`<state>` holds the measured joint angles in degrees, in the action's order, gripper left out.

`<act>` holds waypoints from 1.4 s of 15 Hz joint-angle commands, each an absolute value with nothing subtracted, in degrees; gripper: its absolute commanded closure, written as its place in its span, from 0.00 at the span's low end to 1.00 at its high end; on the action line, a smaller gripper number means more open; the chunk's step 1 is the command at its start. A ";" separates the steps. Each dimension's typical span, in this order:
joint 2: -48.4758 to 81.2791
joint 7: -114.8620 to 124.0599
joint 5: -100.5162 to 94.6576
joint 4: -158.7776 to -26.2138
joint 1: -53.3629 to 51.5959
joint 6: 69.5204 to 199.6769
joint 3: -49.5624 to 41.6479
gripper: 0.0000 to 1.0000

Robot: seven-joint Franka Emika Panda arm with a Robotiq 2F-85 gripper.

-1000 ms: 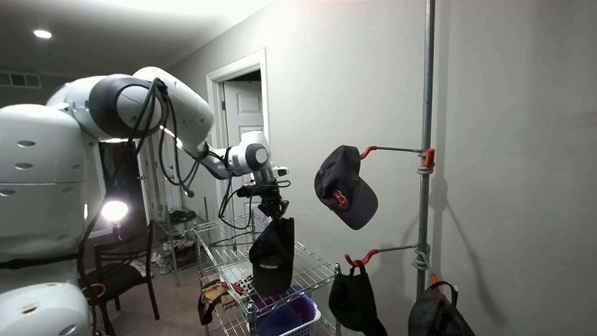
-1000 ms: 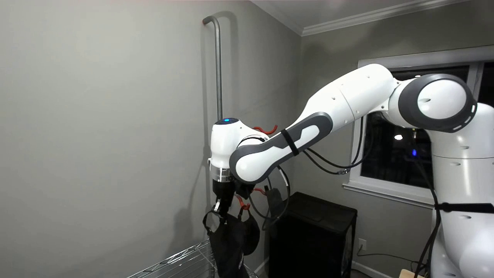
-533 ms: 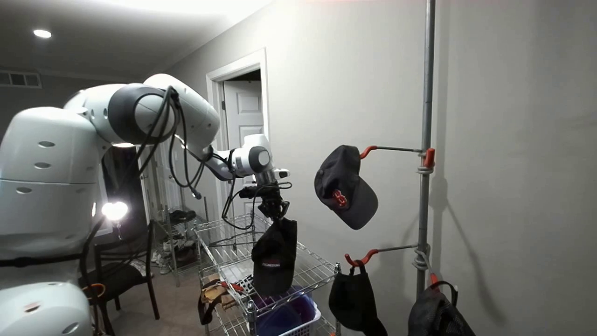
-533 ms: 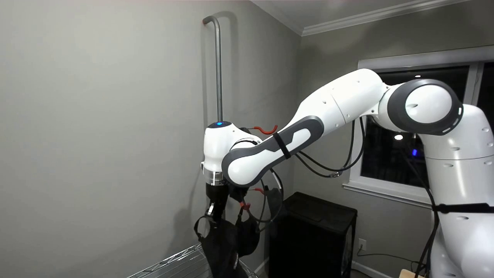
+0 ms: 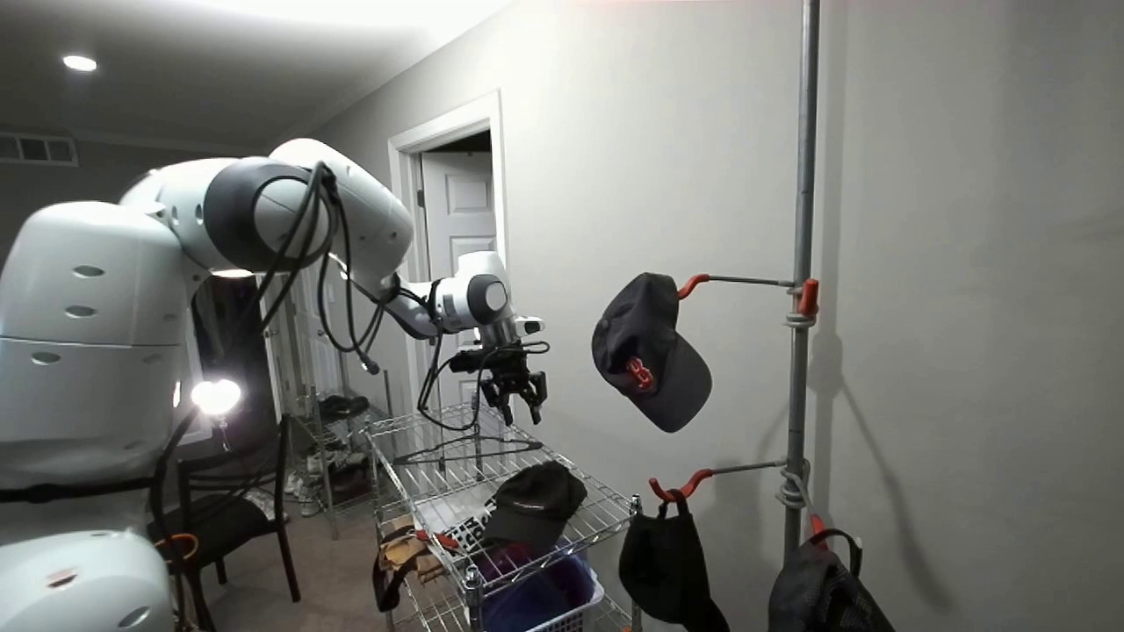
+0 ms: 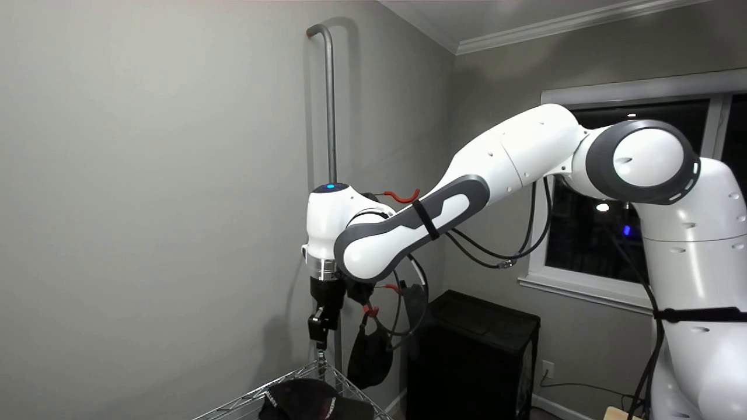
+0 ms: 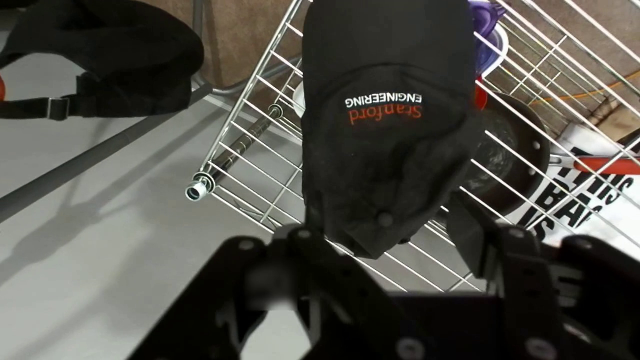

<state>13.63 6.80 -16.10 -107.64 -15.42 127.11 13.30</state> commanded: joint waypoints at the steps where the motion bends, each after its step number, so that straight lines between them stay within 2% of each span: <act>1: 8.19 6.90 -16.66 -112.34 -15.90 124.02 12.43 0.04; 3: 4.71 7.15 -17.58 -114.77 -15.80 119.32 12.35 0.00; 8: -8.27 4.55 -16.06 -124.11 -14.80 114.01 13.20 0.00; 16: -29.06 2.79 -16.58 -143.78 -8.94 126.75 6.27 0.00; 21: -29.40 -6.08 -16.15 -145.22 -2.20 134.67 -2.38 0.00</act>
